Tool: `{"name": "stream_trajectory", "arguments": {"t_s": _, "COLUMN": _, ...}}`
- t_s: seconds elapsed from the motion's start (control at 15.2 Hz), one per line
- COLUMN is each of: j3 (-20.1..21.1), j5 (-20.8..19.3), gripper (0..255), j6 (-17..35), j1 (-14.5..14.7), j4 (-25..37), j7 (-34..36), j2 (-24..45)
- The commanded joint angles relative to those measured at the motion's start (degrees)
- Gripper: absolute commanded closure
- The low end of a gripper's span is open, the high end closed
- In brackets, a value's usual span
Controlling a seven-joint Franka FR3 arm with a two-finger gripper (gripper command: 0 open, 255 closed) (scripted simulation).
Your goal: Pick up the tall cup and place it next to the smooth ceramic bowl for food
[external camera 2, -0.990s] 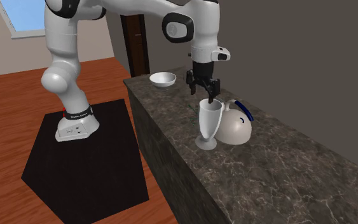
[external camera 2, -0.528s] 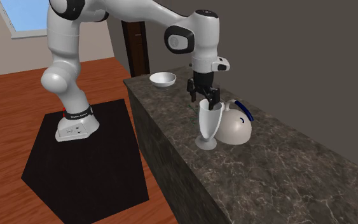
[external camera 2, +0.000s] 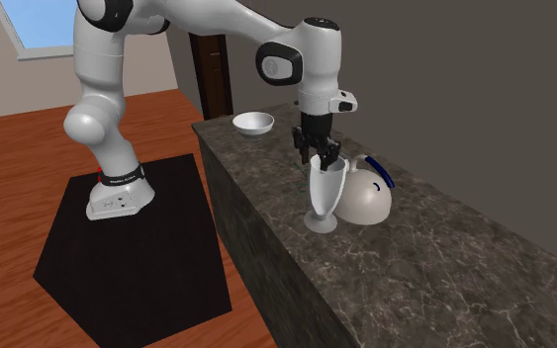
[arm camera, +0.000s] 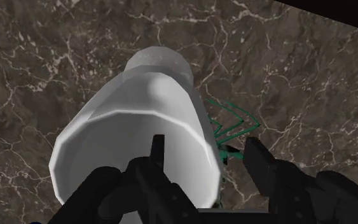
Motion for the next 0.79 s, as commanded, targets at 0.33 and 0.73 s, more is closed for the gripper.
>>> {"name": "stream_trajectory", "arguments": {"t_s": 0.33, "j3": 0.00, "j5": 0.00, "gripper": 255, "j6": 0.00, "j1": 0.00, "j4": 0.00, "j7": 0.00, "j2": 0.00}}
{"name": "stream_trajectory", "arguments": {"t_s": 0.73, "j3": -0.22, "j5": -0.52, "gripper": 255, "j6": -1.97, "j1": 0.07, "j4": 1.38, "j7": 0.42, "j2": -0.71}}
